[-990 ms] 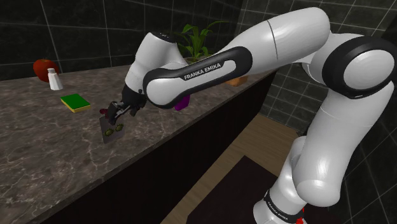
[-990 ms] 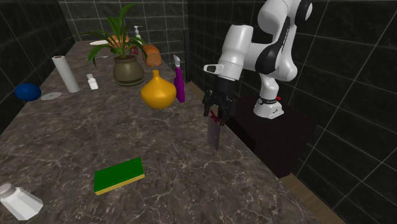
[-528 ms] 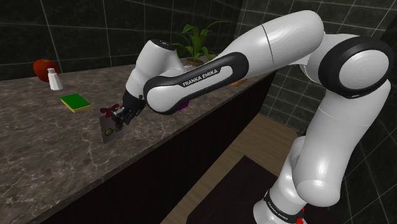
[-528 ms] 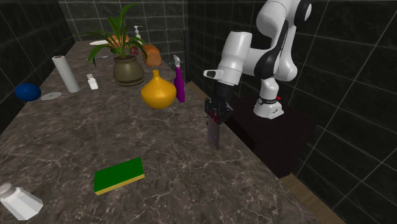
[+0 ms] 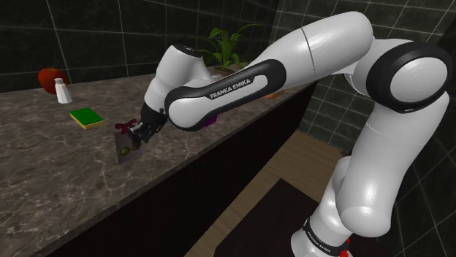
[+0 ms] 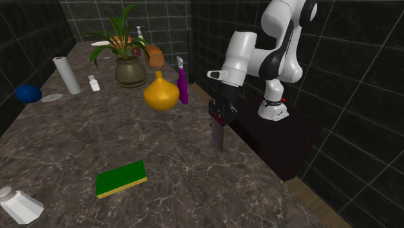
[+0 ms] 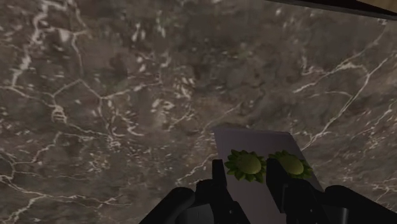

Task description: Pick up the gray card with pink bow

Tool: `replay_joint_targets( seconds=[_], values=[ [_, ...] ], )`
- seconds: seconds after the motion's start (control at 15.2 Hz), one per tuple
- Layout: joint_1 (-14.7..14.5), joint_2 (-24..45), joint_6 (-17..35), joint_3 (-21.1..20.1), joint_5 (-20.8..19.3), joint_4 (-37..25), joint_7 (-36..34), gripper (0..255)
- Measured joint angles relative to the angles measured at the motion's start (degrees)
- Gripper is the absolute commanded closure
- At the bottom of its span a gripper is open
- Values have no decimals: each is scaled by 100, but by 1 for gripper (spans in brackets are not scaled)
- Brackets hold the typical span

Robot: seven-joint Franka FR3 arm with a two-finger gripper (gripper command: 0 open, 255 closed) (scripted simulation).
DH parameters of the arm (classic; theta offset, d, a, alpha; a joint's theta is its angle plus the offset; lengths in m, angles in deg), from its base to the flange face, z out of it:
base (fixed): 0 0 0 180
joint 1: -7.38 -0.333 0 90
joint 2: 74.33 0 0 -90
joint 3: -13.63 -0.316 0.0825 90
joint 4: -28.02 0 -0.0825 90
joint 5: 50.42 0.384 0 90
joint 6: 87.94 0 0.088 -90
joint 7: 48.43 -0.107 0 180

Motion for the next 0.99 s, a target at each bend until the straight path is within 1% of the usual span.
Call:
replay_joint_targets(
  seconds=[0.99],
  values=[
    [26,-377,-1043,3,122,-677,72,255]
  ],
)
